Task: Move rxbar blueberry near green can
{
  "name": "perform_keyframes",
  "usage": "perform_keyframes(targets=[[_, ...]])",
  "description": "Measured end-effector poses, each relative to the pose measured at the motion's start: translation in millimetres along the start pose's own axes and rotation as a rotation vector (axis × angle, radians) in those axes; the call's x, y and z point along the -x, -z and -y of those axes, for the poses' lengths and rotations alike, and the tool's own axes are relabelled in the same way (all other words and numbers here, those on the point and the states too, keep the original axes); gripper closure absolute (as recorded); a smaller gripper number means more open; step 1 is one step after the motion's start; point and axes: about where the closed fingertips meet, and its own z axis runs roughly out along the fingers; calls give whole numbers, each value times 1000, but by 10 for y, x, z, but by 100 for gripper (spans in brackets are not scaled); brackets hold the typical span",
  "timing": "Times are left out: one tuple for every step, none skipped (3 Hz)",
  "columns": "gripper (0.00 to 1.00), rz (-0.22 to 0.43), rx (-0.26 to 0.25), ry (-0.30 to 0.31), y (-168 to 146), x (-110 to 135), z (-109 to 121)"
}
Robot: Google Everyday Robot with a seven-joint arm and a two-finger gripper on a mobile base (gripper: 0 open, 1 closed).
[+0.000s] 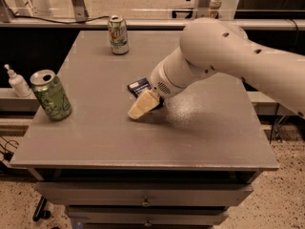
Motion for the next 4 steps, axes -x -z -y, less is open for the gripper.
perform_keyframes(targets=[[42,2,-5,-5,22,-11,59],[65,7,-10,-5,68,-3,103],[87,20,-8,0,117,39,108],[100,49,12,11,172,156,51]])
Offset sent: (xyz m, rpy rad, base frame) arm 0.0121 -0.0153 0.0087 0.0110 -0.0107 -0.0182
